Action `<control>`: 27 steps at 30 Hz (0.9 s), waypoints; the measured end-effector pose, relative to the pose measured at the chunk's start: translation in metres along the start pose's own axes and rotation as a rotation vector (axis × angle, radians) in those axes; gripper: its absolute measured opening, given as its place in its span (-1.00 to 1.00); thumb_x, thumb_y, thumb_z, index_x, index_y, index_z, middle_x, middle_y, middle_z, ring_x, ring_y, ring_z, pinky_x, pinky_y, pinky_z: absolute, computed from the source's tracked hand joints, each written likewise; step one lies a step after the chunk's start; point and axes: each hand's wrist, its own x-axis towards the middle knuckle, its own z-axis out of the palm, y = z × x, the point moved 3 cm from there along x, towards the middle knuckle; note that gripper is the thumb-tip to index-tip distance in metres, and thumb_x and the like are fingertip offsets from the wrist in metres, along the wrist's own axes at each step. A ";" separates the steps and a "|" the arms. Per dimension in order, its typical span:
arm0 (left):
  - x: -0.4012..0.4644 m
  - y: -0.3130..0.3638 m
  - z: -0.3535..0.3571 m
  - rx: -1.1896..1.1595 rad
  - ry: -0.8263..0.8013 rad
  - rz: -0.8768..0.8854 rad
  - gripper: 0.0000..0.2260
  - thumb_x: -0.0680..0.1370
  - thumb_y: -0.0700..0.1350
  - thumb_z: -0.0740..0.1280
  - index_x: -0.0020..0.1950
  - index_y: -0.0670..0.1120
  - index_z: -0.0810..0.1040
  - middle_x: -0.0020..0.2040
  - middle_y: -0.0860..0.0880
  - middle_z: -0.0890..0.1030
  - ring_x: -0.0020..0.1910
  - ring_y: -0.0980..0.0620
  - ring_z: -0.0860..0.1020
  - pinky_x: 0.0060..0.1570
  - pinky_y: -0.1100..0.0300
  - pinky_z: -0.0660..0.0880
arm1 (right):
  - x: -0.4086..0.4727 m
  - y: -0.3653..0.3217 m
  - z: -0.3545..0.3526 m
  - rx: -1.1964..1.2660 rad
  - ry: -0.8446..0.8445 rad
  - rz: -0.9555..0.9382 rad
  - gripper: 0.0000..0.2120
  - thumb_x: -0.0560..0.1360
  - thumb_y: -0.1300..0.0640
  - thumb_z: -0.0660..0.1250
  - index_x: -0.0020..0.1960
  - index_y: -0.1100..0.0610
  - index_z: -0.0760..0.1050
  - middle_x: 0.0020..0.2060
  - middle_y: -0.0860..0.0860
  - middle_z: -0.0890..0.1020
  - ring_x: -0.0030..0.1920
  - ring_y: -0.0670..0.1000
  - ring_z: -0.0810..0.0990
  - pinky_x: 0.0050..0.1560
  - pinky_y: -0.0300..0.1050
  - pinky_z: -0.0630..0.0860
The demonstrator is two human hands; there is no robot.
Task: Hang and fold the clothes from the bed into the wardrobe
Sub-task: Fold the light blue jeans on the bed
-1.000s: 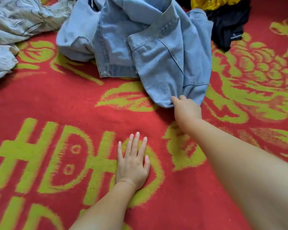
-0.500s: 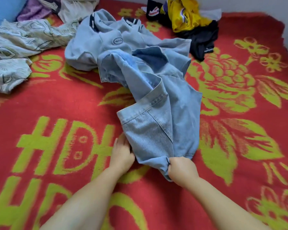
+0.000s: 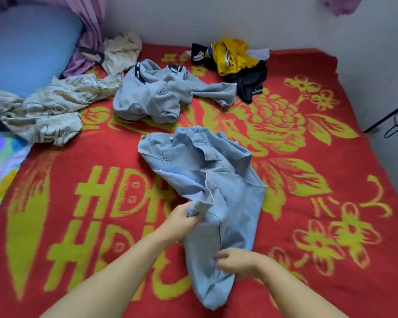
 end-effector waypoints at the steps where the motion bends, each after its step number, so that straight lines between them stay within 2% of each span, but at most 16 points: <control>1: -0.013 0.013 0.004 0.071 -0.045 0.053 -0.88 0.51 -0.27 0.31 -0.22 -0.16 0.46 -0.29 0.03 0.42 -0.27 0.14 0.34 -0.21 0.17 0.31 | -0.011 -0.009 -0.009 0.326 0.107 -0.017 -0.80 0.58 0.06 0.17 0.08 0.09 0.52 -0.03 0.06 0.56 -0.04 -0.02 0.49 -0.06 -0.10 0.45; 3: -0.040 0.042 0.012 0.189 -0.137 0.137 -0.87 0.52 -0.23 0.30 -0.20 -0.03 0.50 -0.29 0.11 0.49 -0.30 0.20 0.41 -0.19 0.20 0.37 | -0.027 -0.028 -0.033 0.850 0.177 -0.081 -0.65 0.63 -0.09 0.08 0.04 0.12 0.53 -0.06 0.08 0.61 -0.06 0.02 0.58 -0.11 -0.07 0.54; 5: -0.062 0.071 0.025 0.315 -0.205 0.208 -0.90 0.53 -0.16 0.30 -0.01 -0.01 0.58 -0.21 0.07 0.59 -0.23 0.11 0.53 -0.15 0.17 0.43 | -0.043 -0.046 -0.050 0.982 0.129 -0.112 -0.56 0.59 -0.23 0.09 0.00 0.12 0.51 -0.16 0.07 0.66 -0.17 0.05 0.65 -0.18 -0.06 0.60; 6: -0.075 0.084 0.032 0.381 -0.226 0.244 -0.82 0.54 -0.15 0.30 0.11 0.01 0.57 -0.19 0.05 0.59 -0.20 0.08 0.53 -0.18 0.18 0.41 | -0.055 -0.056 -0.053 0.873 0.132 -0.111 -0.59 0.57 -0.22 0.17 -0.05 0.13 0.51 -0.24 0.03 0.65 -0.25 0.01 0.65 -0.24 -0.11 0.59; 8: -0.094 0.103 0.042 0.487 -0.286 0.302 -0.67 0.54 -0.11 0.30 0.31 0.04 0.47 -0.16 0.06 0.56 -0.18 0.10 0.50 -0.21 0.24 0.35 | -0.068 -0.067 -0.064 0.367 0.260 -0.134 -0.78 0.50 -0.06 0.30 -0.14 0.10 0.48 -0.31 -0.03 0.58 -0.29 -0.05 0.56 -0.22 -0.17 0.47; 11: -0.115 0.119 0.049 0.426 -0.419 0.281 -0.55 0.55 -0.05 0.28 0.44 0.06 0.33 -0.15 0.12 0.55 -0.19 0.23 0.49 -0.15 0.35 0.39 | -0.090 -0.076 -0.079 -0.099 0.399 -0.232 -0.91 0.47 0.09 0.21 -0.15 0.08 0.45 -0.28 -0.05 0.50 -0.27 -0.08 0.45 -0.19 -0.16 0.37; 13: -0.116 0.130 0.031 0.331 -0.305 0.315 -0.62 0.53 -0.20 0.25 0.35 -0.04 0.45 -0.14 0.05 0.58 -0.21 0.25 0.51 -0.11 0.33 0.45 | -0.114 -0.079 -0.082 -0.255 0.315 -0.245 -0.81 0.51 0.02 0.19 0.03 0.06 0.50 -0.15 -0.10 0.55 -0.09 -0.07 0.49 -0.08 -0.18 0.39; 15: -0.107 0.136 0.003 0.396 -0.102 0.421 -0.60 0.46 -0.35 0.22 0.29 -0.15 0.48 0.05 -0.09 0.56 -0.01 0.13 0.53 0.05 0.23 0.44 | -0.141 -0.080 -0.084 -0.428 0.183 -0.209 -0.72 0.52 -0.05 0.21 0.19 -0.03 0.52 0.04 -0.14 0.59 0.07 -0.11 0.52 0.11 -0.17 0.42; 16: -0.102 0.133 -0.009 0.497 -0.077 0.431 -0.52 0.44 -0.35 0.23 0.37 -0.16 0.40 0.21 -0.12 0.48 0.16 0.03 0.47 0.18 0.22 0.37 | -0.155 -0.083 -0.084 -0.456 0.117 -0.197 -0.75 0.52 -0.04 0.22 0.16 -0.11 0.55 0.03 -0.16 0.61 0.04 -0.14 0.54 0.11 -0.18 0.44; 18: -0.093 0.115 -0.020 0.763 -0.220 0.297 -0.26 0.45 -0.21 0.32 0.56 -0.06 0.04 0.51 -0.09 0.13 0.47 -0.03 0.16 0.40 0.22 0.12 | -0.186 -0.093 -0.080 -0.424 0.007 -0.218 -0.81 0.54 -0.02 0.24 -0.10 -0.27 0.59 -0.24 -0.26 0.60 -0.21 -0.24 0.53 -0.09 -0.27 0.43; 20: -0.089 0.093 -0.016 1.025 -0.406 0.188 -0.14 0.47 -0.05 0.35 0.57 0.05 -0.19 0.57 0.00 -0.14 0.54 0.02 -0.13 0.50 0.00 -0.09 | -0.208 -0.101 -0.072 -0.377 -0.074 -0.271 -0.73 0.56 0.11 0.24 -0.22 -0.18 0.58 -0.42 -0.23 0.50 -0.38 -0.21 0.44 -0.28 -0.31 0.34; 21: -0.087 0.086 -0.013 1.104 -0.445 0.197 -0.19 0.49 -0.02 0.34 0.57 0.06 -0.12 0.57 0.02 -0.12 0.55 0.03 -0.15 0.49 -0.10 -0.13 | -0.213 -0.103 -0.063 -0.382 -0.136 -0.272 -0.75 0.55 0.18 0.23 -0.20 -0.09 0.57 -0.43 -0.20 0.47 -0.39 -0.17 0.41 -0.31 -0.31 0.32; 22: -0.083 0.084 -0.008 1.148 -0.456 0.244 -0.35 0.51 -0.05 0.30 0.54 0.03 0.08 0.56 0.02 0.03 0.55 0.02 -0.05 0.48 -0.15 -0.11 | -0.215 -0.102 -0.053 -0.422 -0.202 -0.267 -0.77 0.55 0.21 0.23 -0.17 -0.05 0.55 -0.42 -0.20 0.47 -0.38 -0.18 0.42 -0.32 -0.34 0.33; 24: -0.073 0.081 0.001 1.248 -0.501 0.314 -0.70 0.51 -0.19 0.23 0.24 -0.05 0.47 0.29 -0.06 0.47 0.31 -0.09 0.38 0.41 -0.09 0.15 | -0.203 -0.091 -0.028 -0.495 -0.326 -0.233 -0.80 0.55 0.19 0.27 -0.14 -0.09 0.51 -0.40 -0.23 0.51 -0.36 -0.27 0.46 -0.27 -0.41 0.38; 26: -0.069 0.069 0.006 1.412 -0.637 0.182 -0.83 0.50 -0.25 0.22 0.02 -0.10 0.56 0.00 -0.13 0.59 -0.06 -0.17 0.47 0.06 0.03 0.41 | -0.183 -0.071 -0.004 -0.484 -0.388 -0.168 -0.90 0.54 0.08 0.32 0.04 -0.01 0.55 -0.25 -0.16 0.53 -0.20 -0.15 0.50 -0.14 -0.26 0.42; 27: -0.069 0.058 0.005 1.494 -0.725 0.061 -0.85 0.50 -0.24 0.23 -0.03 -0.12 0.58 -0.05 -0.15 0.60 -0.11 -0.19 0.49 -0.06 0.03 0.45 | -0.170 -0.059 0.002 -0.491 -0.369 -0.122 -0.73 0.53 0.01 0.34 0.22 0.00 0.51 -0.12 -0.13 0.55 -0.10 -0.10 0.49 -0.09 -0.22 0.41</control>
